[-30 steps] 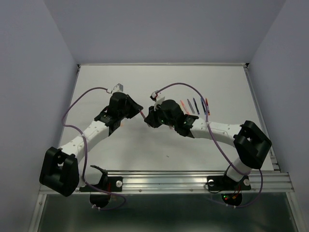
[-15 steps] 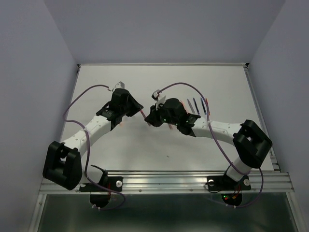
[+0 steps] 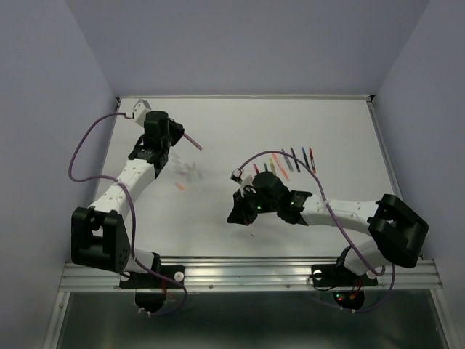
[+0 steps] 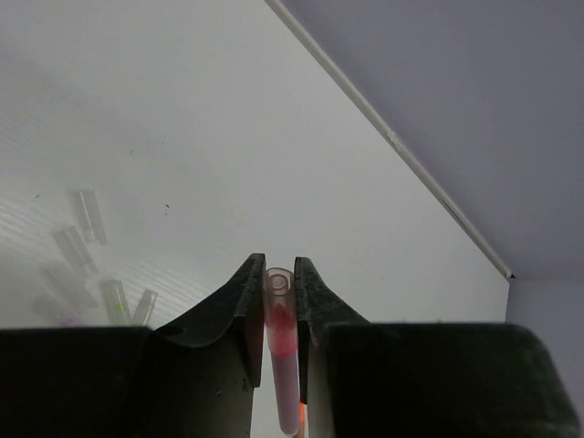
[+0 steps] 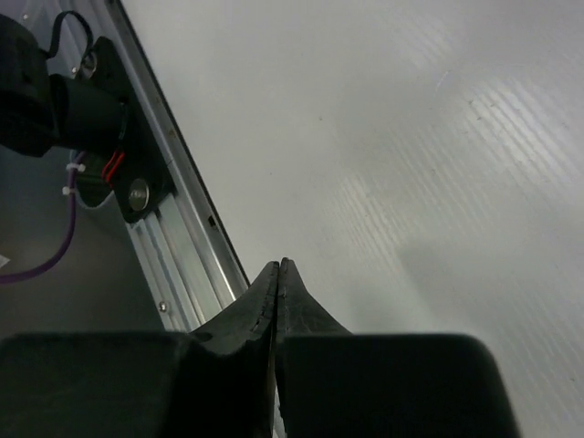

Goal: Open the pen caps

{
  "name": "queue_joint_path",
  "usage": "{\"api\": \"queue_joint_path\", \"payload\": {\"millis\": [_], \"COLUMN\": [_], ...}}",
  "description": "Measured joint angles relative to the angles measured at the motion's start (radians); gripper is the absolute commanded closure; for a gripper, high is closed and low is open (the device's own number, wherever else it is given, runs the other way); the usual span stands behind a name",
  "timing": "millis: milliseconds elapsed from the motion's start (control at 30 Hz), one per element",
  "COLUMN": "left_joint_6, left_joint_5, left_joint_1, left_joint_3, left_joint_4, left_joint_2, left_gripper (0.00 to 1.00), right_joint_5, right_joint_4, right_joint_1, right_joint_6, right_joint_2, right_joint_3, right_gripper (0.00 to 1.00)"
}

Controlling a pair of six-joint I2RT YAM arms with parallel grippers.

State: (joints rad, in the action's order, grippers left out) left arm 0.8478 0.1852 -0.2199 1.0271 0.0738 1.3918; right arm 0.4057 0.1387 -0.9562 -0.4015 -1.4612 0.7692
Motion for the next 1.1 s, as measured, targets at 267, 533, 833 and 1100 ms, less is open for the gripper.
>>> {"api": "queue_joint_path", "payload": {"millis": [267,533,833,1100], "left_joint_6": [-0.002,-0.004,0.003,-0.007], "left_joint_5": [-0.048,-0.125,-0.164,-0.191], "left_joint_1": [-0.001,-0.091,-0.205,-0.213], "left_joint_3": [-0.024,-0.132,-0.151,-0.126], "left_joint_4": [0.030,0.034,0.037,0.022], "left_joint_2": [-0.012,-0.097,-0.150,-0.108], "left_gripper": [1.00,1.00,1.00,1.00], "right_joint_5": [-0.193,-0.393,-0.460,-0.357], "right_joint_4": [-0.057,-0.053,-0.050,-0.016], "right_joint_1": [0.010,0.057,0.091,0.091], "right_joint_6": [0.036,0.138,0.233,0.241], "right_joint_2": [-0.039,-0.132,-0.304,-0.267], "right_joint_3": [0.109,0.348,0.498,0.424], "right_gripper": [0.30,0.28,0.99,0.99]}}
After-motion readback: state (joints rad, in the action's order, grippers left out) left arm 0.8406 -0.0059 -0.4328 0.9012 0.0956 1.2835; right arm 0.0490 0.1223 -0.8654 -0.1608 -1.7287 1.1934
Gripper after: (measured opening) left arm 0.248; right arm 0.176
